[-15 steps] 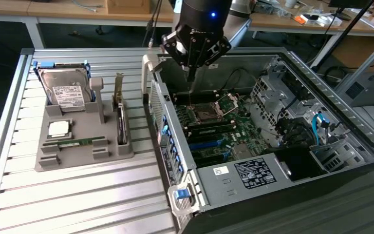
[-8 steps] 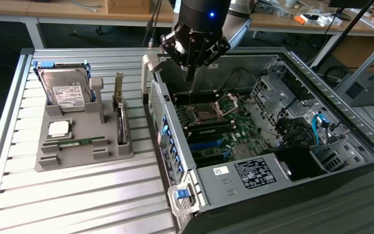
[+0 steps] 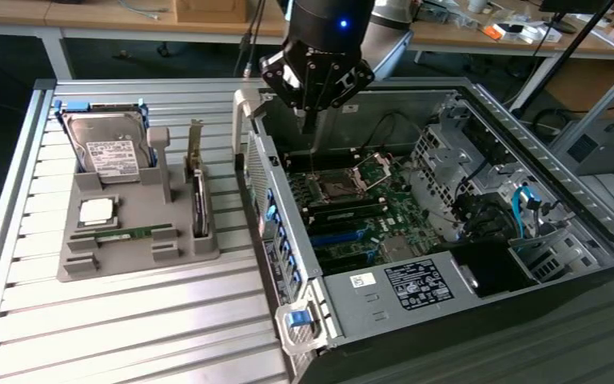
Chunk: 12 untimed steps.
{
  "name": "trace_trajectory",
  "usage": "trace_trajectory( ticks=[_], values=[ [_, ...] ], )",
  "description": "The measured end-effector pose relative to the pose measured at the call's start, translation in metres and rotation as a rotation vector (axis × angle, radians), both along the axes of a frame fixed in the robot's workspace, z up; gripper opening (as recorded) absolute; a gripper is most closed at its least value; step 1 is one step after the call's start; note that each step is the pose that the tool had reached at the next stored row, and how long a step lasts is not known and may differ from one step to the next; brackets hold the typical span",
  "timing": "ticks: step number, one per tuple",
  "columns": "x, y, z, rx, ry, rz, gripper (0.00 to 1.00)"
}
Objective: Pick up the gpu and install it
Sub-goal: 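Reach for the gpu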
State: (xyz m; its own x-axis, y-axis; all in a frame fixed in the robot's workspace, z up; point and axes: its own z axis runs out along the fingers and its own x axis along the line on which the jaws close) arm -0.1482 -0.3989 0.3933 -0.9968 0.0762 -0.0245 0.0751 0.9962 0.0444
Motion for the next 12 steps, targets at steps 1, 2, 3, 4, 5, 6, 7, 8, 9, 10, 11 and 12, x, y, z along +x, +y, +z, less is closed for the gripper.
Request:
trace_trajectory(
  ticks=[1,2,3,4,5,6,7,8,9,10,11,12],
  values=[
    [-0.0005,0.0000,0.0000,0.0000,0.0000,0.000,0.11],
    [-0.0008,0.0000,0.0000,0.0000,0.0000,0.000,0.11],
    [-0.0012,0.0000,0.0000,0.0000,0.0000,0.000,0.11],
    [-0.0017,0.0000,0.0000,0.0000,0.0000,0.000,0.11],
    [-0.0022,0.0000,0.0000,-0.0001,0.0000,0.000,0.11],
    [-0.0028,0.0000,0.0000,0.0000,0.0000,0.000,0.11],
    [-0.0032,0.0000,0.0000,0.0000,0.0000,0.000,0.11],
    [-0.0036,0.0000,0.0000,0.0000,0.0000,0.000,0.11],
    [-0.0041,0.0000,0.0000,0.0000,0.0000,0.000,0.11],
    [-0.0045,0.0000,0.0000,0.0000,0.0000,0.000,0.11],
    [-0.0049,0.0000,0.0000,0.0000,0.0000,0.000,0.11],
    [-0.0053,0.0000,0.0000,0.0000,0.0000,0.000,0.11]
  ],
)
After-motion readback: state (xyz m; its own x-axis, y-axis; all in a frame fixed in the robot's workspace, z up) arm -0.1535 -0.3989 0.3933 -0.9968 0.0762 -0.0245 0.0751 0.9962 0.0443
